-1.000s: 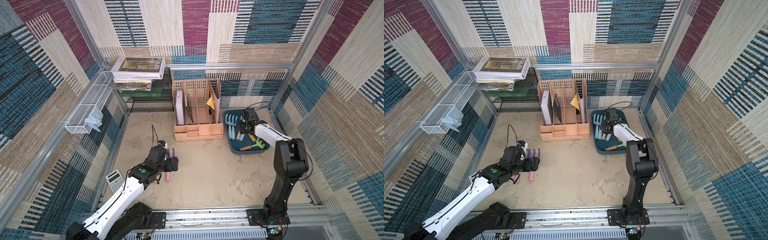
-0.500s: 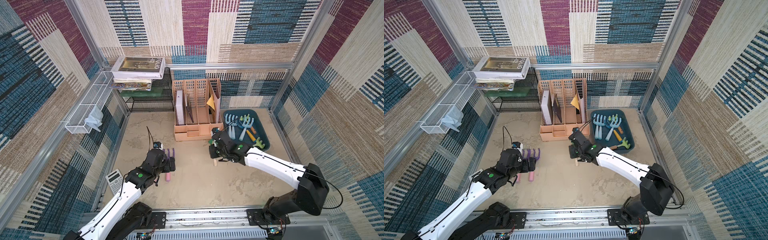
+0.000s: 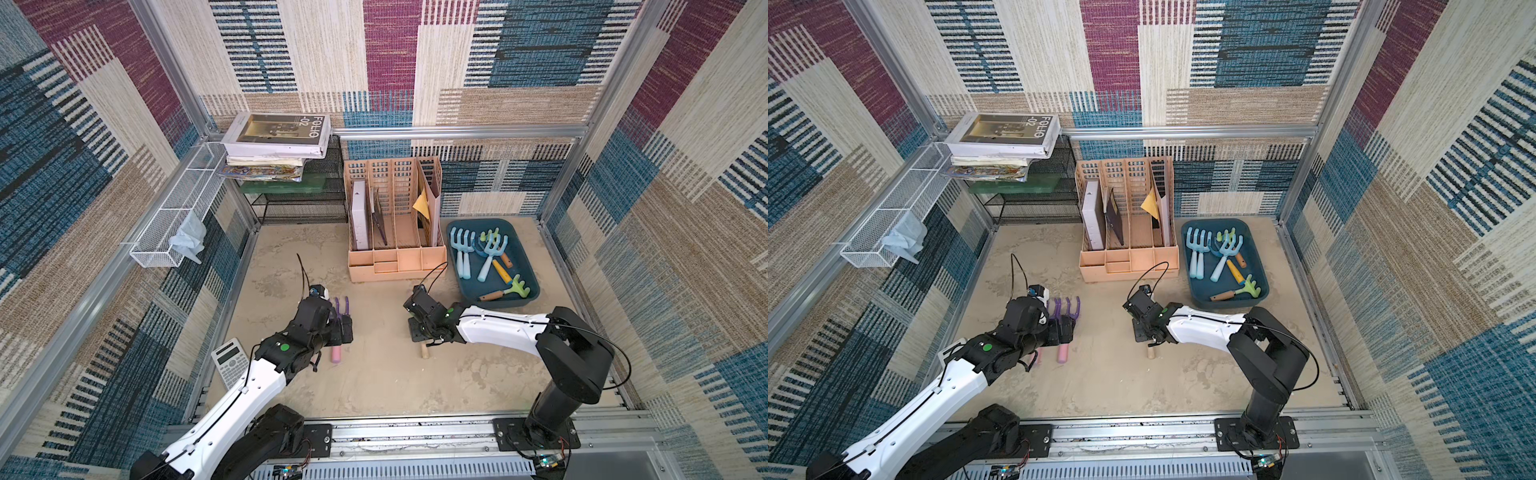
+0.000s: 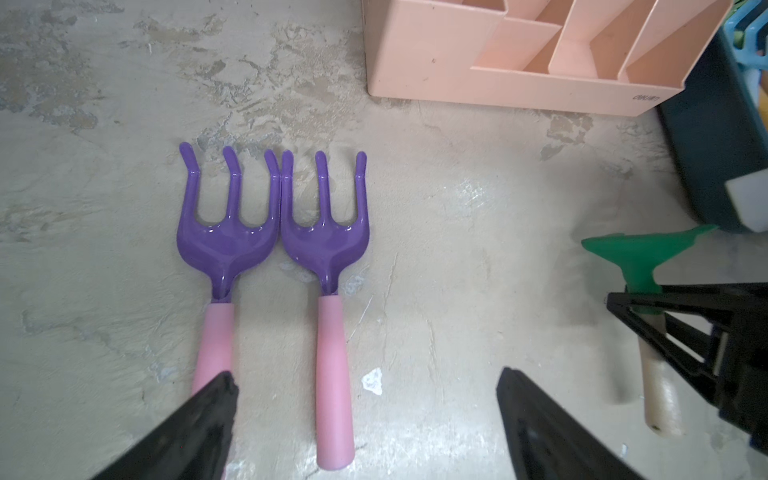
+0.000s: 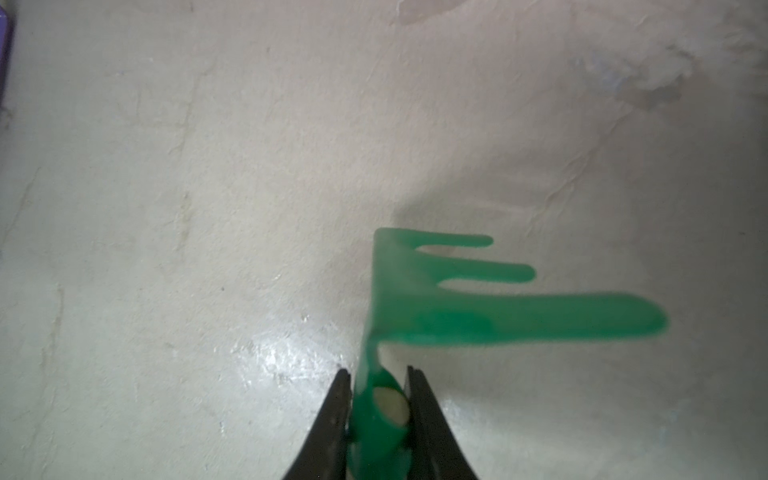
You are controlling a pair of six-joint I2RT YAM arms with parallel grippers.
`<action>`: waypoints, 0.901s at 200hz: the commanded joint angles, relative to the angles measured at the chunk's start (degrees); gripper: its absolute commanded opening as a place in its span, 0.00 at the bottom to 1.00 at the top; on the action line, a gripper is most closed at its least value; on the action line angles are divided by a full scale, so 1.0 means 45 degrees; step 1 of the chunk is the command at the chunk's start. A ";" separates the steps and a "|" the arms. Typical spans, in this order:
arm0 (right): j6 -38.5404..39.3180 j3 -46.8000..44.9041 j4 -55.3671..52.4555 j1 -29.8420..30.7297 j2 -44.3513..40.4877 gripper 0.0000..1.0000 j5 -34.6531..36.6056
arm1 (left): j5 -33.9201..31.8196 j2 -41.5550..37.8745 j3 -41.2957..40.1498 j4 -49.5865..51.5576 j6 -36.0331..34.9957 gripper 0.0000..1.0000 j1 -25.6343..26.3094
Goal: Take the hand rake out of the storage box
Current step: Place the rake at the center of the board.
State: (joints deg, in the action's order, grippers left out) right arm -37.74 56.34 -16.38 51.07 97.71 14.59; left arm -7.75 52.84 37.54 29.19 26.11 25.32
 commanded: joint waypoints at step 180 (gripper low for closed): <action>0.1855 -0.5136 0.0588 -0.6182 -1.1061 0.96 -0.1015 | -0.3885 0.7281 0.5495 0.1975 0.3399 0.95 0.7584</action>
State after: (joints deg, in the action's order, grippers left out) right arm -31.20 37.30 -12.49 28.40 56.90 12.43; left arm -19.35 77.89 56.10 33.58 38.46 55.05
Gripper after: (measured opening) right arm 0.955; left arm 0.945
